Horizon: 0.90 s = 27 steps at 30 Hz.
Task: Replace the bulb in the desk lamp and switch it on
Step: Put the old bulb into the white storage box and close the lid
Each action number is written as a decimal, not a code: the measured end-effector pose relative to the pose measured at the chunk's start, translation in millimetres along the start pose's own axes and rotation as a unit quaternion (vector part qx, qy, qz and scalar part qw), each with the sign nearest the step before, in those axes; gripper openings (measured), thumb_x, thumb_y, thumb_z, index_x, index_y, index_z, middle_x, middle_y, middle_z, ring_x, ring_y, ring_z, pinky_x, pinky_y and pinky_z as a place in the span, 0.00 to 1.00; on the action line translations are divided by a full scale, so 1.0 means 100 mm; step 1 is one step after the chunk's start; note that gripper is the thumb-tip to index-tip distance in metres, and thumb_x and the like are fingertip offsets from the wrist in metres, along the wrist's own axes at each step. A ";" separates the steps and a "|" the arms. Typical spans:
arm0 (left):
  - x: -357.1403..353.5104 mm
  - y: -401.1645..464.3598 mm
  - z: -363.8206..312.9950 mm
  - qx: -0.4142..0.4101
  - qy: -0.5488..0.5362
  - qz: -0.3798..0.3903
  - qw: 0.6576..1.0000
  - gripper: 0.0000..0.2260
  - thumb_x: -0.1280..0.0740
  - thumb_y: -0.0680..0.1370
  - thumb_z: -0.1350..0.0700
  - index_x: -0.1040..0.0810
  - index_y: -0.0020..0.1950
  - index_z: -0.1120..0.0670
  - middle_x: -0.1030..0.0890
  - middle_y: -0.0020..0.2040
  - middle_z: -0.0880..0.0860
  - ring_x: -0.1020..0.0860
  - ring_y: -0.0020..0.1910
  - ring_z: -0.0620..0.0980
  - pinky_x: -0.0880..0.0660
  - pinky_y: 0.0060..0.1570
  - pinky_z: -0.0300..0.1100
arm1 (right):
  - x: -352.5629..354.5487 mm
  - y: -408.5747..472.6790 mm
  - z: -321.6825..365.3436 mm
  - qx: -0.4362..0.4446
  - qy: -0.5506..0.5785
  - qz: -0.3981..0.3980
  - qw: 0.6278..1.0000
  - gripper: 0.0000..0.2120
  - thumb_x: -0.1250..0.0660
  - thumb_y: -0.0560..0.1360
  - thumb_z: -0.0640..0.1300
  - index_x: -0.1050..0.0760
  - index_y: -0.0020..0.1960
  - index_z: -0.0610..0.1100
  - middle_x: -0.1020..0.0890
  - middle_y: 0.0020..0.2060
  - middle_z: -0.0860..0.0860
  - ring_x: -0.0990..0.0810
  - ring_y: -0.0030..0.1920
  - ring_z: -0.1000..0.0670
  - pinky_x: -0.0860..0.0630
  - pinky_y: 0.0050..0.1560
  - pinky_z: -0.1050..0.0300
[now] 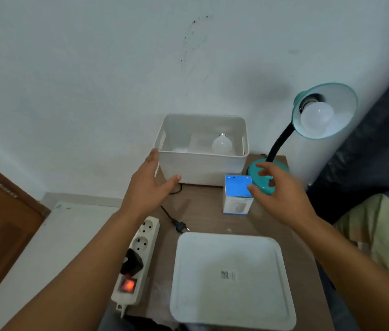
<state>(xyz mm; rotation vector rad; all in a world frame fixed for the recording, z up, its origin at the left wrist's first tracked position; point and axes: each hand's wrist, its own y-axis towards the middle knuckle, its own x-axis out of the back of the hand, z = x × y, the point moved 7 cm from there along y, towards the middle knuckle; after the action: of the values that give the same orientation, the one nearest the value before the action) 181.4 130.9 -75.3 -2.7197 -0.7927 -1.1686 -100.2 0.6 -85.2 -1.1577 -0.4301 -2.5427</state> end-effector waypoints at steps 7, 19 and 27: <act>-0.48 -1.06 0.12 0.031 0.008 0.103 0.994 0.38 0.30 0.77 0.43 0.45 0.82 0.51 0.40 0.80 0.49 0.40 0.78 0.50 0.40 0.76 0.47 | -0.25 -1.01 -0.57 -0.073 -0.024 0.097 0.992 0.32 0.29 0.72 0.59 0.35 0.72 0.56 0.30 0.71 0.55 0.31 0.68 0.51 0.32 0.66 0.52; -1.01 -2.10 0.66 0.052 0.148 0.236 0.959 0.56 0.35 0.65 0.24 0.58 0.82 0.47 0.61 0.82 0.48 0.62 0.80 0.46 0.57 0.77 0.45 | -0.62 -2.00 -1.00 -0.089 -0.105 0.235 0.962 0.59 0.39 0.54 0.82 0.57 0.77 0.64 0.59 0.79 0.50 0.62 0.78 0.48 0.58 0.76 0.48; -1.06 -2.12 0.66 0.043 0.180 0.231 0.955 0.57 0.36 0.65 0.22 0.61 0.82 0.46 0.62 0.82 0.48 0.64 0.80 0.48 0.59 0.75 0.46 | -0.71 -2.05 -1.00 -0.057 -0.184 0.254 0.948 0.60 0.47 0.54 0.86 0.68 0.76 0.61 0.66 0.78 0.49 0.69 0.77 0.45 0.68 0.71 0.49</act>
<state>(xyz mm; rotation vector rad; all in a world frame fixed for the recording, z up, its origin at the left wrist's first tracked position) 60.4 285.7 -222.9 -2.3262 -0.1434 -1.4019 -204.8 157.9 -230.7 -1.5586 -0.0459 -1.9312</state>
